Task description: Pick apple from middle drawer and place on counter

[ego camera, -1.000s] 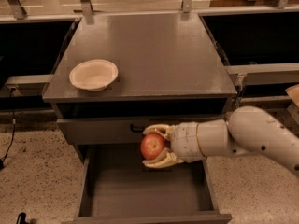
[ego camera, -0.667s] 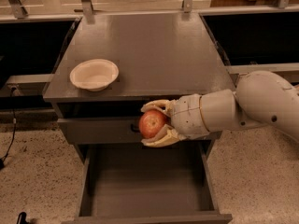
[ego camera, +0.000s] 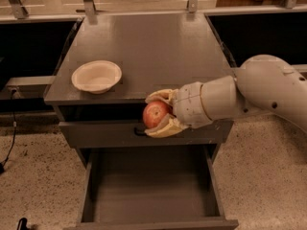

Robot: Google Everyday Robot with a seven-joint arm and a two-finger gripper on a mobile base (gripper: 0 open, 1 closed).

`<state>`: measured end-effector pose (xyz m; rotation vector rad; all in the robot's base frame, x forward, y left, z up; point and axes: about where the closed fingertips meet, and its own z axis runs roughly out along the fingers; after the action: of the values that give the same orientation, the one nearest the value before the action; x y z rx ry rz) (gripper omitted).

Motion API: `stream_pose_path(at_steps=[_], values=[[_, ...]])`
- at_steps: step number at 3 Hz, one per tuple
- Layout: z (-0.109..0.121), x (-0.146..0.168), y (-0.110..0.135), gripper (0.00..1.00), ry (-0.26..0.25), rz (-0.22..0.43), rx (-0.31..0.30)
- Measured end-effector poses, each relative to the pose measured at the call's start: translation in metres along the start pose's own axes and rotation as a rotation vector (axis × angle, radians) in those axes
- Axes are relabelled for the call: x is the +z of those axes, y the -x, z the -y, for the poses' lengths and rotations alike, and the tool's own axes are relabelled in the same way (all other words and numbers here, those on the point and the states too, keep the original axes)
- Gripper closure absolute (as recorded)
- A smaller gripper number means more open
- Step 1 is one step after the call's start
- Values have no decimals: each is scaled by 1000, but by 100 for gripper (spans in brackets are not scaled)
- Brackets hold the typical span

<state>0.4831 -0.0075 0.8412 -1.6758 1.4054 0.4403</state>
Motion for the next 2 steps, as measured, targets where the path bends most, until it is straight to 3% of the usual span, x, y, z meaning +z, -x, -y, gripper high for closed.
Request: stream_pose_path(at_steps=[2], values=[[67, -11, -3, 100, -62, -50, 79]])
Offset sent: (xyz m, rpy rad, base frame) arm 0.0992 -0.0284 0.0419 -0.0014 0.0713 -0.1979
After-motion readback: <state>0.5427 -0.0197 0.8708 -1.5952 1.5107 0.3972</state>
